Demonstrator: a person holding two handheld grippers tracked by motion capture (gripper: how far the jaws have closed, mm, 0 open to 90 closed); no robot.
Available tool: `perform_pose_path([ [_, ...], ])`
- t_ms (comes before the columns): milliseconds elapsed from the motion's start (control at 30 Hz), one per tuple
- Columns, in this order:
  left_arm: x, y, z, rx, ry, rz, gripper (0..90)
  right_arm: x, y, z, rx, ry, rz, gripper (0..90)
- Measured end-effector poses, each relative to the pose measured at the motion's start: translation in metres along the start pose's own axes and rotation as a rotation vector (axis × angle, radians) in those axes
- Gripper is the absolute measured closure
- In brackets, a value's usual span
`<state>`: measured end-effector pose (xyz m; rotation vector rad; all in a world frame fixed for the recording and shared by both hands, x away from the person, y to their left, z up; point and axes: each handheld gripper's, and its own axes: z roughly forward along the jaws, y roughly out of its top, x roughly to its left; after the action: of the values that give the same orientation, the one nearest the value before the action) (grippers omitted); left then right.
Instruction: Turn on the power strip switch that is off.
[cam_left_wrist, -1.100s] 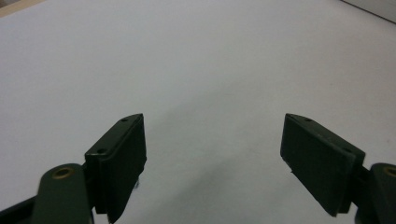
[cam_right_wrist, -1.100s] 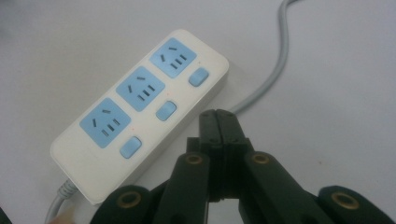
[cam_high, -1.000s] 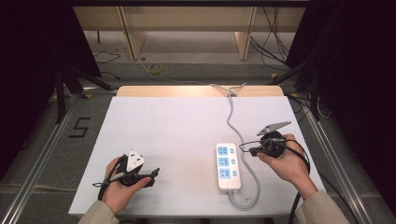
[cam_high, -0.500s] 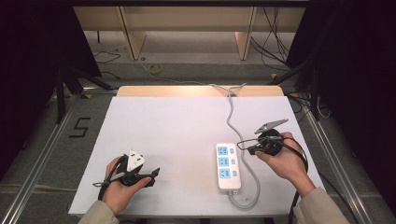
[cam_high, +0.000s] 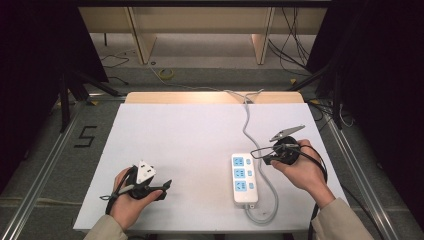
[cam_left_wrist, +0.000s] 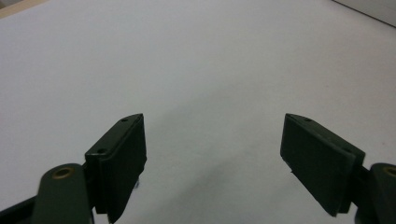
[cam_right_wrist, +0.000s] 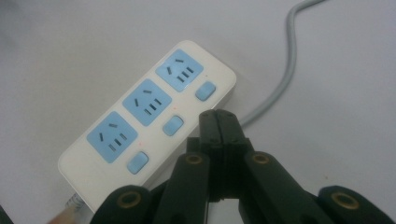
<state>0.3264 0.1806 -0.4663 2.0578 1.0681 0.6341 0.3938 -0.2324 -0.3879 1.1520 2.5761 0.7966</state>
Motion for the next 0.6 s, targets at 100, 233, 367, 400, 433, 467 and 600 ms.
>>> perform_pose_path([
  [100, 0.000, 0.000, 0.000, 0.001, -0.001, 0.004, 22.4, 0.001, 0.003, 0.001, 0.001, 0.001, -0.004, 90.0],
  [233, 0.000, 0.000, 0.000, 0.002, -0.003, 0.003, 22.4, 0.002, 0.006, 0.001, 0.007, 0.002, -0.006, 90.0],
  [367, -0.001, 0.001, 0.000, 0.000, -0.003, 0.006, 22.4, 0.002, 0.009, 0.002, 0.007, 0.004, -0.008, 90.0],
  [400, -0.001, 0.001, 0.001, 0.002, -0.003, 0.007, 22.4, 0.003, 0.010, 0.002, 0.010, 0.007, -0.002, 90.0],
  [433, -0.001, 0.001, 0.000, 0.004, -0.005, 0.005, 22.4, 0.003, 0.010, 0.002, 0.010, 0.008, -0.004, 90.0],
  [467, -0.001, 0.001, 0.001, 0.003, -0.004, 0.005, 22.4, 0.003, 0.011, 0.003, 0.010, 0.008, -0.006, 90.0],
  [600, -0.001, 0.001, 0.000, 0.001, -0.003, -0.001, 22.4, 0.003, 0.014, 0.003, 0.013, 0.012, -0.004, 90.0],
])
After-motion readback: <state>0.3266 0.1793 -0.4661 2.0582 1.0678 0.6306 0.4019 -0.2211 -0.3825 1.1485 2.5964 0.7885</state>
